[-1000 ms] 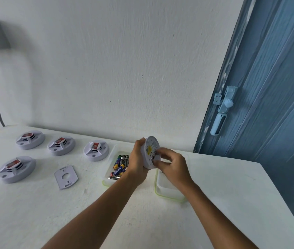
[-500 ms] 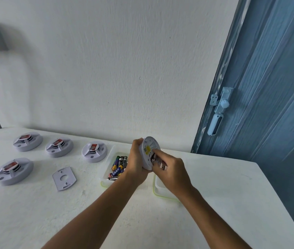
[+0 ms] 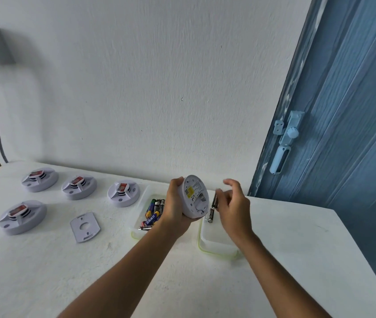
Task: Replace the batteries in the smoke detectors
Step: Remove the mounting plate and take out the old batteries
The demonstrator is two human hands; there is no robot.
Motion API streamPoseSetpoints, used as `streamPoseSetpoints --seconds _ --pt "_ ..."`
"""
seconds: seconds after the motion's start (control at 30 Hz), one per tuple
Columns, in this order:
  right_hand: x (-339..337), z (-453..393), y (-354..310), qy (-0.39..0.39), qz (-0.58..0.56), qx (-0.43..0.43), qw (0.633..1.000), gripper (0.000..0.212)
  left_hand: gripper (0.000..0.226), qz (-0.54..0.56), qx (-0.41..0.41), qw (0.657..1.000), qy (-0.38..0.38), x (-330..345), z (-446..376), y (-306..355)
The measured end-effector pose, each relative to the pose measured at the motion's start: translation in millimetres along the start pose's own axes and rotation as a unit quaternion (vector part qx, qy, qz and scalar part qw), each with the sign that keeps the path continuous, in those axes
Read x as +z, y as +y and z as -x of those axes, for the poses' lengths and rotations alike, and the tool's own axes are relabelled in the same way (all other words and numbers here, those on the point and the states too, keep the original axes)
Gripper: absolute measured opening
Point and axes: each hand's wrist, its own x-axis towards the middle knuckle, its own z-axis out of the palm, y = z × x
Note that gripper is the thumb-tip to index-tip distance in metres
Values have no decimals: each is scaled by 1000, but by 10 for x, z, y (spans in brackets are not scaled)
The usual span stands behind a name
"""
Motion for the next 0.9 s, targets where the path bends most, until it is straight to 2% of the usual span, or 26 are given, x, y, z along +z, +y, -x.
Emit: streamPoseSetpoints --seconds 0.1,0.17,0.27,0.37,0.4,0.43,0.47,0.5,0.53,0.6,0.7,0.9 --pt "55 -215 223 -126 130 154 971 10 37 -16 15 999 26 -93 -42 19" --pt "122 -297 308 -183 215 186 941 13 39 -22 16 999 41 -140 -65 20" --pt "189 -363 299 -221 204 224 927 14 41 -26 17 998 52 -163 -62 22" --pt "186 -337 190 -305 184 284 890 18 41 -25 23 998 57 -187 -11 35" --pt "179 -330 176 -330 239 277 870 26 41 -24 23 998 60 -193 11 41" --pt "159 -310 181 -335 255 272 865 33 41 -24 24 997 63 -200 27 46" --pt "160 -327 211 -338 235 273 870 33 41 -24 28 997 65 -215 51 55" --pt "146 -329 211 -314 191 276 888 24 41 -25 32 997 66 -221 72 64" --pt "133 -349 222 -293 196 250 902 14 40 -26 40 997 68 -228 105 82" --pt "133 -365 185 -246 208 226 919 22 38 -24 62 996 63 -245 169 132" --pt "189 -308 -13 -212 242 142 936 32 36 -6 98 993 57 -346 273 271" --pt "498 -121 -480 -240 190 48 951 28 40 11 120 990 72 -693 375 612"
